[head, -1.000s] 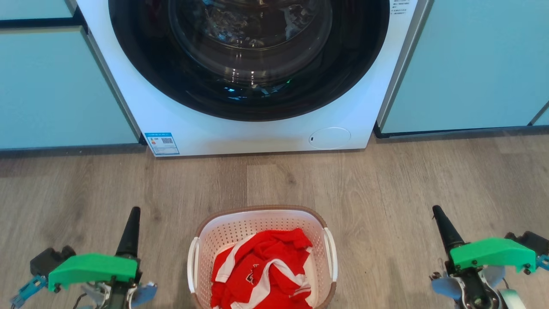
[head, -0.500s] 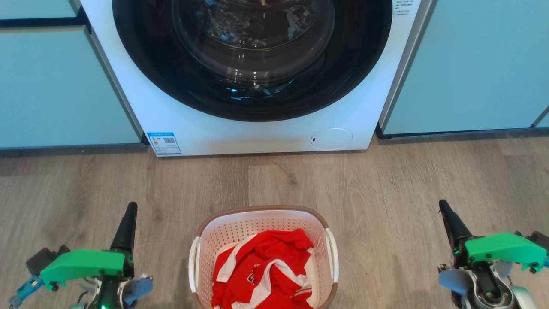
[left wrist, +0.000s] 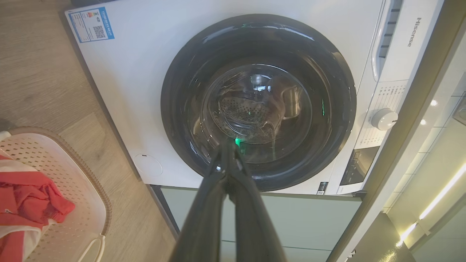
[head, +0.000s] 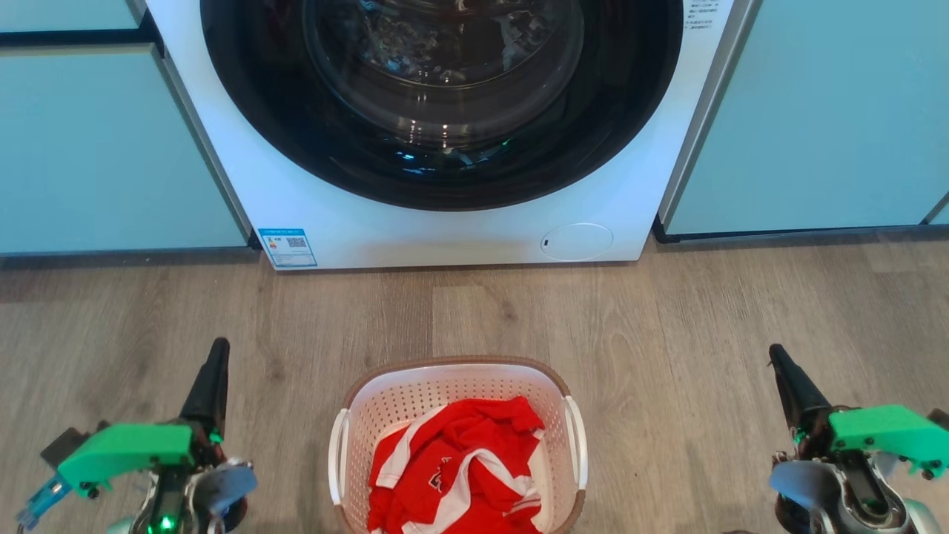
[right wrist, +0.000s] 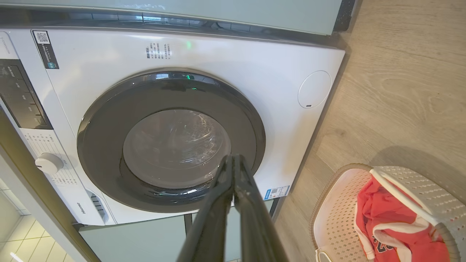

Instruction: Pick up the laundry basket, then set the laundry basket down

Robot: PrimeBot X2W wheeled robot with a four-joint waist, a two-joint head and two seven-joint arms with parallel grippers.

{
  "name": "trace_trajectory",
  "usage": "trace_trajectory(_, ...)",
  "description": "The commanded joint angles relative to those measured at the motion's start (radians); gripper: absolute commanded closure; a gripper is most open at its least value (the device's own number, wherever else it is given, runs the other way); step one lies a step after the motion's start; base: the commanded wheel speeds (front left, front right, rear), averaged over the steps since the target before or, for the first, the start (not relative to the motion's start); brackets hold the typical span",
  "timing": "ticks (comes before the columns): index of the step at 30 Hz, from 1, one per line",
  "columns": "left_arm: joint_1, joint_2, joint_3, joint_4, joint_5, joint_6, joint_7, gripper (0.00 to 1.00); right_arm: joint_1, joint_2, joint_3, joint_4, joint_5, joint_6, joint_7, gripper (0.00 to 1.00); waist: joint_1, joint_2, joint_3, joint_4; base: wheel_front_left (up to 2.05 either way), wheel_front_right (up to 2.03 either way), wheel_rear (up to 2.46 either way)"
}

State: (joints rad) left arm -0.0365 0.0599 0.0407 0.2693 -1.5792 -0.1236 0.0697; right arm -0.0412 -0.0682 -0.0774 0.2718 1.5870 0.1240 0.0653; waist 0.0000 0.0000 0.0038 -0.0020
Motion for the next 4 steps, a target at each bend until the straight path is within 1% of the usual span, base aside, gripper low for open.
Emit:
trace_trajectory(1,-0.063,0.014,0.035,-0.03,-0.02,-0.006,0.008,1.0,-0.061,-0.009,0.01,-0.031,0.021,0.007,0.009,1.0,0.0,0.0,0.0,0.0,0.0,0.0,0.0)
trace_trajectory(4,-0.068,0.014,0.04,-0.026,-0.054,-0.007,0.017,1.0,-0.063,-0.009,0.001,-0.029,0.05,0.007,0.018,1.0,0.0,0.0,-0.001,0.002,0.0,0.0,0.0)
